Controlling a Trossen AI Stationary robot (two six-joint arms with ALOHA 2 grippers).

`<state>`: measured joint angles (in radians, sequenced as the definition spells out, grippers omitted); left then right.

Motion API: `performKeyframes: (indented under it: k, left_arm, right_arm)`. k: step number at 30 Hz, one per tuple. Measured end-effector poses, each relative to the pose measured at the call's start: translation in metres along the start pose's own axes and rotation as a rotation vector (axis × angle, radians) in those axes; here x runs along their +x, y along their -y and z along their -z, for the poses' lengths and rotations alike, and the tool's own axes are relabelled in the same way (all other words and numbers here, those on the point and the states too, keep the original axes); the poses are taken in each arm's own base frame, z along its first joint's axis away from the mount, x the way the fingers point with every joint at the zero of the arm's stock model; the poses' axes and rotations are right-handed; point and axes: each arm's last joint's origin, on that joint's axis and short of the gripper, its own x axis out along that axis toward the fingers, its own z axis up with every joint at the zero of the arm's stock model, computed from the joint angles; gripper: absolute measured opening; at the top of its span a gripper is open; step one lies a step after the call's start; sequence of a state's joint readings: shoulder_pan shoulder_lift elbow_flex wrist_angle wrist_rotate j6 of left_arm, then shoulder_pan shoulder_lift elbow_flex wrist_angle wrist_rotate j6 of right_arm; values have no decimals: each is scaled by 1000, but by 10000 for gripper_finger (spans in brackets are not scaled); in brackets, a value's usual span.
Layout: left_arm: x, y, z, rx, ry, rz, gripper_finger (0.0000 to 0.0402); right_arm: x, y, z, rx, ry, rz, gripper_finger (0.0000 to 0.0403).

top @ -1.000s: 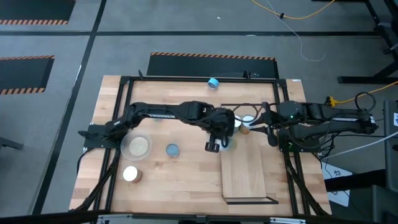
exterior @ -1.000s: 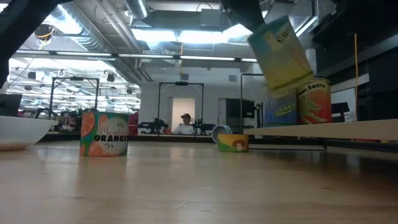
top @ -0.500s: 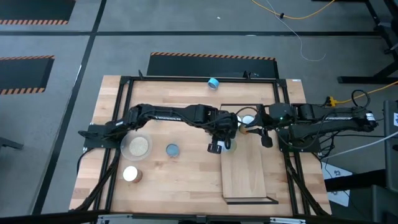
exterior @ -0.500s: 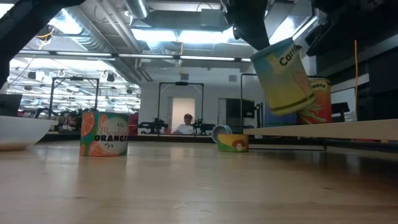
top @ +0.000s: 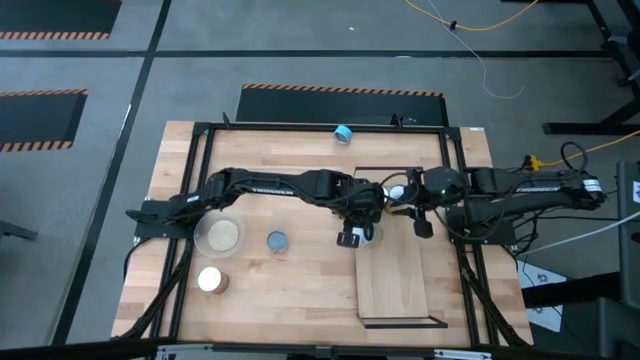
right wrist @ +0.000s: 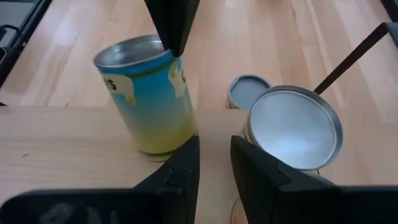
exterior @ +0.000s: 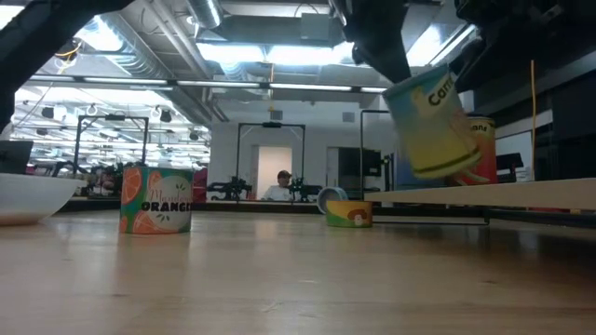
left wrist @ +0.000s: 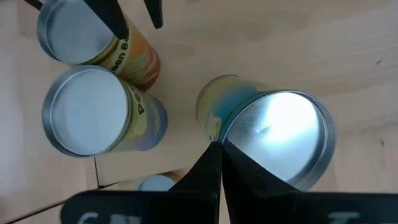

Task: Pick and place cans onto a shelf
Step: Put the light blue can onto the shelf

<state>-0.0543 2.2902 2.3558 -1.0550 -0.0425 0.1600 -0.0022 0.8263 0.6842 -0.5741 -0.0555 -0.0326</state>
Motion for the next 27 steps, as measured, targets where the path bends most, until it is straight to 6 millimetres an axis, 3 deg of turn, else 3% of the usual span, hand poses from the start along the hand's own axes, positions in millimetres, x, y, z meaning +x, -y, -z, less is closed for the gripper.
performKeyframes:
  k: [17, 27]
  left_arm:
    - [0, -1, 0, -2, 1, -1, 0]
    - [15, 0, 1, -3, -11, -2, 0]
  right_arm:
    - [24, -1, -10, -7, 19, -80, 97]
    - [29, 0, -10, -6, 1, -80, 97]
